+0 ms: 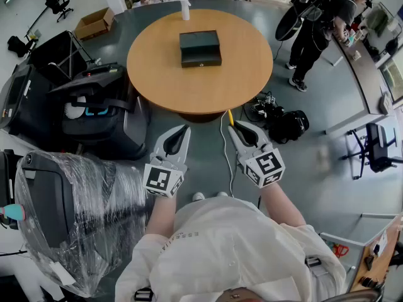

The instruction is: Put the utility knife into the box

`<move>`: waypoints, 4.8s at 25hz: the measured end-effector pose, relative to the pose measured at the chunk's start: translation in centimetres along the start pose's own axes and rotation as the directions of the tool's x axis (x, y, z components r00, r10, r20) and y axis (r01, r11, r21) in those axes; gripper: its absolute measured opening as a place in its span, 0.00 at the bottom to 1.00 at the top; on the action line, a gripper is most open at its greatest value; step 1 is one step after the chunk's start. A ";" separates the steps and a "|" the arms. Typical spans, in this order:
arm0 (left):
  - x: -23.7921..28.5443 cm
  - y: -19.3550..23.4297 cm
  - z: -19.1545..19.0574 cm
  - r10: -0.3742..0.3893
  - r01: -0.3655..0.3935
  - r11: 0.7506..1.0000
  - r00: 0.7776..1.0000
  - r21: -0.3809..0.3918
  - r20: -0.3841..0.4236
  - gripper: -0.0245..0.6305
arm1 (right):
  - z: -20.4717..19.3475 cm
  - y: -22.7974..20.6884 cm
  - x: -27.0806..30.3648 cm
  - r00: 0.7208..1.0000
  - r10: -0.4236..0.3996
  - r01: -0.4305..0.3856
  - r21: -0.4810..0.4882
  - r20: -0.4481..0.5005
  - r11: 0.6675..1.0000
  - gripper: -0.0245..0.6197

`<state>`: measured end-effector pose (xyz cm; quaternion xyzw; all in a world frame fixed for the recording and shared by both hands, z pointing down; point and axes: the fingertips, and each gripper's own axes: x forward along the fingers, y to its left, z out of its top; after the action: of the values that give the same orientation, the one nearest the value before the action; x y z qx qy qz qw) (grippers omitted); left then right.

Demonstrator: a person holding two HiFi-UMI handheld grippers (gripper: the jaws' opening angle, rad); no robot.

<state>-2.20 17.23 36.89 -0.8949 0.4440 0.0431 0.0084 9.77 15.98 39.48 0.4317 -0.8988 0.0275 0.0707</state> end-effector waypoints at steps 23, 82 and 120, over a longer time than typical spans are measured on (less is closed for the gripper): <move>1.6 8.4 -3.4 -0.002 0.001 0.999 1.000 -0.033 -0.022 0.06 | -2.5 -0.7 8.0 0.999 -0.018 0.019 0.018 -0.032 1.000 0.10; 37.8 35.2 -17.8 -0.032 -0.036 0.969 0.964 -0.246 -0.264 0.06 | -25.3 -27.0 50.0 0.531 0.281 -0.260 0.161 -0.800 0.952 0.10; 32.7 24.9 -2.7 0.028 -0.029 0.999 0.999 -0.028 -0.038 0.06 | 4.4 -27.4 32.3 1.000 0.000 0.000 -0.016 -0.011 1.000 0.03</move>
<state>-2.13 -23.98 37.40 -0.8891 0.4563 0.0330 -0.0135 10.73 -26.59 39.72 0.4311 -0.8985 0.0228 0.0789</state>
